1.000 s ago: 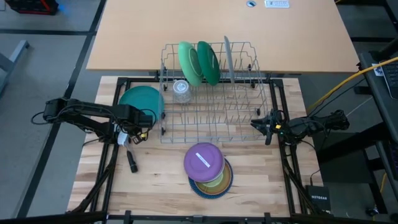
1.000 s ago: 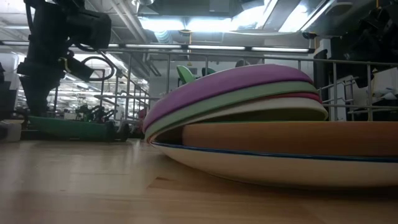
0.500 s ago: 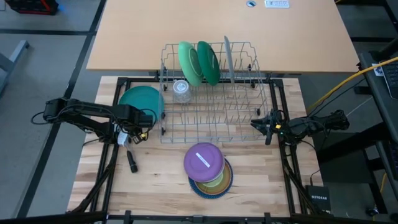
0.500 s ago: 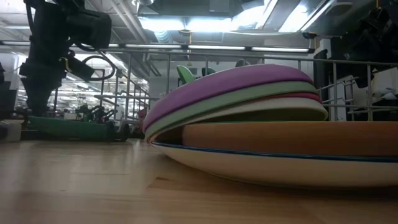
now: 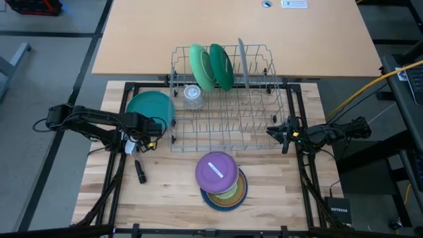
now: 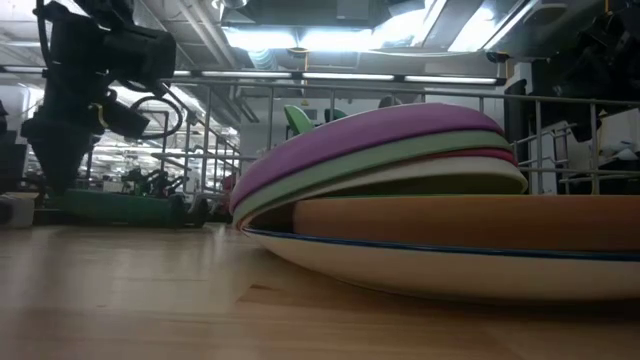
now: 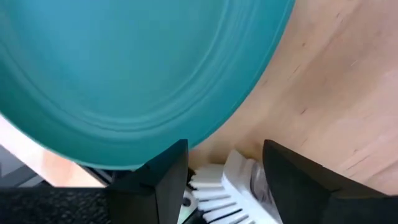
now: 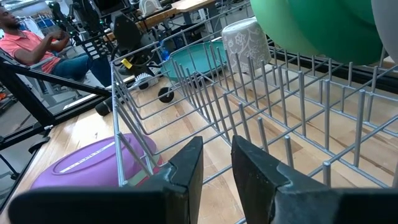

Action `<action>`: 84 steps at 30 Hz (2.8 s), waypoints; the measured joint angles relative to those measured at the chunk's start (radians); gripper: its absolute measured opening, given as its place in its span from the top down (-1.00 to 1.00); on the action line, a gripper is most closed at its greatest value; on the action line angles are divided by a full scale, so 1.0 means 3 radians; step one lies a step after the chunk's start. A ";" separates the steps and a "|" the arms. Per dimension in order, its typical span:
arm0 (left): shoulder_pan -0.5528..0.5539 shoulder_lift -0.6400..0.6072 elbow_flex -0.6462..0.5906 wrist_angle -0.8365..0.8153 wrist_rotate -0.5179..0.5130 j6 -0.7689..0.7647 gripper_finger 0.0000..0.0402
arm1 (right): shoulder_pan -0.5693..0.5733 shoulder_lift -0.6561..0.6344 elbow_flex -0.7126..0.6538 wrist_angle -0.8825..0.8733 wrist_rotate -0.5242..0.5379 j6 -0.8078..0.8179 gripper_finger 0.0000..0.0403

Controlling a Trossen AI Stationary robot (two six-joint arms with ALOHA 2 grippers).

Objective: Sort dishes
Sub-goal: Put the dark green plate in the dish rack

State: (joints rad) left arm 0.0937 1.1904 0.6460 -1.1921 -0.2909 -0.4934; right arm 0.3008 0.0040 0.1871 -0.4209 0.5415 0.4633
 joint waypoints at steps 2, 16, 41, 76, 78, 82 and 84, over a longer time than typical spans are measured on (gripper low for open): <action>0.0000 0.0003 0.0000 0.0020 0.0000 -0.0002 0.03 | 0.0000 0.0000 0.0000 0.0000 0.0000 0.0000 0.56; 0.0003 0.0006 -0.0284 0.0691 -0.0123 -0.0179 0.04 | 0.0000 0.0000 0.0000 0.0000 -0.0001 -0.0001 0.56; 0.0000 0.0004 -0.0136 0.0471 -0.0191 -0.1069 0.98 | 0.0000 0.0001 0.0000 0.0001 -0.0001 -0.0001 0.56; 0.0001 -0.0739 0.1684 0.0746 -0.1583 -0.0687 1.00 | 0.0000 0.0001 -0.0001 0.0001 -0.0001 -0.0001 0.56; 0.0026 -0.0810 0.1684 0.1150 -0.1597 -0.0462 1.00 | 0.0000 0.0001 -0.0001 0.0001 -0.0001 -0.0001 0.56; 0.0122 -0.0884 0.1684 0.1893 -0.1566 0.0030 1.00 | 0.0000 0.0001 -0.0001 0.0001 -0.0002 -0.0003 0.56; 0.0211 -0.0895 0.1684 0.2235 -0.1475 0.0288 1.00 | 0.0000 0.0001 -0.0001 0.0000 -0.0001 -0.0007 0.56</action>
State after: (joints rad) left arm 0.1569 0.9219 1.1511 -0.5216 -0.7335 -0.4071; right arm 0.3008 0.0044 0.1867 -0.4210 0.5411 0.4612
